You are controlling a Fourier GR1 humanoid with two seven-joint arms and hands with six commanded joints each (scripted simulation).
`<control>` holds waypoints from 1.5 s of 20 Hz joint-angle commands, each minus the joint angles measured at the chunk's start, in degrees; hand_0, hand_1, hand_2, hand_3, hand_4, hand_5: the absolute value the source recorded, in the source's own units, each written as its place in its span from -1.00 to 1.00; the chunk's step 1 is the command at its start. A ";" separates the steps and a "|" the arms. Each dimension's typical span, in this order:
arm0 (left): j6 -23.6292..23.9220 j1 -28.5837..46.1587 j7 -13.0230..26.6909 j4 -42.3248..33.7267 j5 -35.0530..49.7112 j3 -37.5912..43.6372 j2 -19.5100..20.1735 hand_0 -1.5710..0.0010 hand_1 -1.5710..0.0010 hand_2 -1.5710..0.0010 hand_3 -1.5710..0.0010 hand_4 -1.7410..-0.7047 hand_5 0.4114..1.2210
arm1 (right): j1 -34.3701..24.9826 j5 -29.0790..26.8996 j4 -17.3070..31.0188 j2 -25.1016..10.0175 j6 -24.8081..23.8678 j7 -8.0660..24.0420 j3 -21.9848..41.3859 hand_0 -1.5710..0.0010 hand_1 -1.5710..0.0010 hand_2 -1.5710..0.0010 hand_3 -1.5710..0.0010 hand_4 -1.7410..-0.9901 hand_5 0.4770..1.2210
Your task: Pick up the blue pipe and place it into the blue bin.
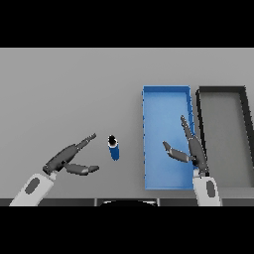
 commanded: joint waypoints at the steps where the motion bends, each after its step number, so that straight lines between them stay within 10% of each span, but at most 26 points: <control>1: -0.19 0.16 -0.54 0.13 -1.00 -0.83 -0.30 1.00 1.00 1.00 1.00 0.27 -0.86 | -0.18 0.10 -0.40 -0.60 -0.05 -0.49 -0.31 1.00 1.00 1.00 1.00 0.41 -0.74; 18: 5.64 -8.38 -6.67 18.94 -8.74 -6.08 -20.52 1.00 1.00 0.99 1.00 0.24 -0.77 | 0.30 -1.19 0.60 0.26 0.10 -0.57 -1.04 1.00 1.00 1.00 1.00 0.45 -0.81; 23: 3.46 -9.80 -7.83 22.04 -4.01 -4.62 -24.63 1.00 0.85 0.66 0.74 0.01 -0.45 | 0.61 -0.40 0.65 -0.10 -0.10 -0.60 -0.92 1.00 1.00 1.00 1.00 0.47 -0.79; 30: 3.87 -8.89 -10.31 21.43 -2.96 -5.28 -27.42 -0.40 -0.52 -0.59 -0.52 -0.70 0.65 | 0.52 -0.12 0.44 0.18 -0.32 -0.49 -0.67 1.00 1.00 1.00 1.00 0.50 -0.77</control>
